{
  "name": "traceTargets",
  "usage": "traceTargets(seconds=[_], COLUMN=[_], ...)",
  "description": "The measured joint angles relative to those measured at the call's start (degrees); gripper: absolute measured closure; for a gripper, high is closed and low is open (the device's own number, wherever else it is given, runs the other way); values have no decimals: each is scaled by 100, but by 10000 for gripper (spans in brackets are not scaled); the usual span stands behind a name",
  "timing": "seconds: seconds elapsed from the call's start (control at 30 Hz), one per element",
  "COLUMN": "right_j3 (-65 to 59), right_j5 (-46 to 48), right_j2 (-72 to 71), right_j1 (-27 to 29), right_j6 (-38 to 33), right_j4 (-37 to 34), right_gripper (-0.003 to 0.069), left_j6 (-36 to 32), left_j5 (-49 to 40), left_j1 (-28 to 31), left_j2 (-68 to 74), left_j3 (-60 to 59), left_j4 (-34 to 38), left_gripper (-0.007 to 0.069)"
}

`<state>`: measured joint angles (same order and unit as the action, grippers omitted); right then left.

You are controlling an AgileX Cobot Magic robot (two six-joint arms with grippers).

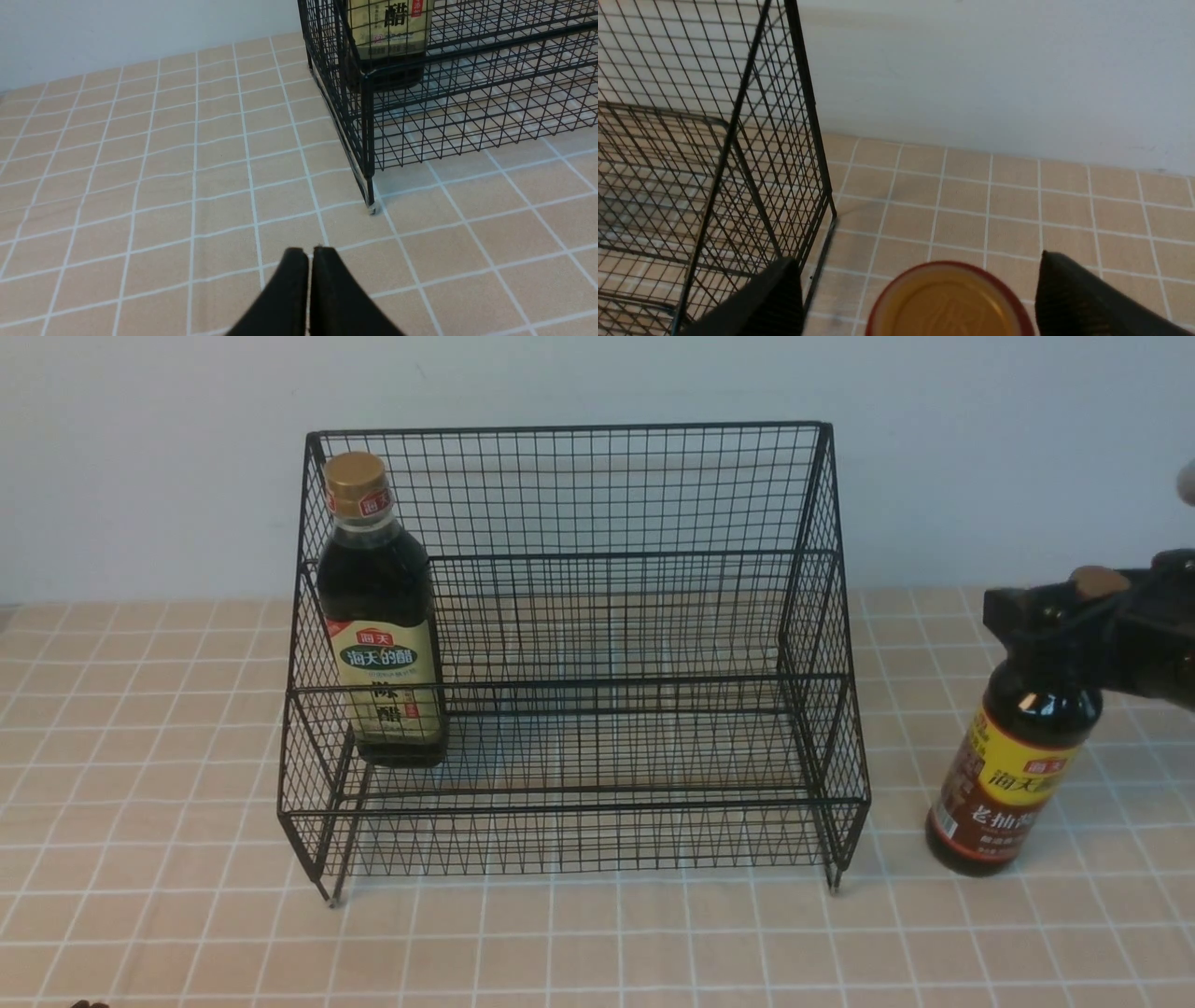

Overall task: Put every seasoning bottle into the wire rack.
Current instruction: Use the right arm to grab the condiment bottle closest to it, then use the right arm to put the condiment bottle back on the shelf

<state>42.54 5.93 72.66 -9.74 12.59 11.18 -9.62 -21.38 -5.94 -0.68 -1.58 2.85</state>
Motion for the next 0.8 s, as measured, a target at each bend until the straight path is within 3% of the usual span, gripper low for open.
traceTargets(seconds=[0.17,0.27,0.33,0.4,0.6,0.8], right_j3=[2,2,7,7,-16,66], right_j5=[111,154,154,142,387,773], right_j2=[189,233,236,228,-1,-439], right_j1=[0,0,0,0,-17,-12], right_j6=[0,0,0,60,63,35], right_j4=[0,42,250,374,965,1009], right_gripper=[71,141,299,396,386,386], left_j6=[0,0,0,0,0,0], left_j5=[0,0,0,0,0,-2], left_j1=[0,0,0,0,0,0], left_j2=[0,0,0,0,0,0], left_j3=[0,0,0,0,0,0], left_j4=[0,0,0,0,3,3], left_gripper=[631,631,631,631,631,631])
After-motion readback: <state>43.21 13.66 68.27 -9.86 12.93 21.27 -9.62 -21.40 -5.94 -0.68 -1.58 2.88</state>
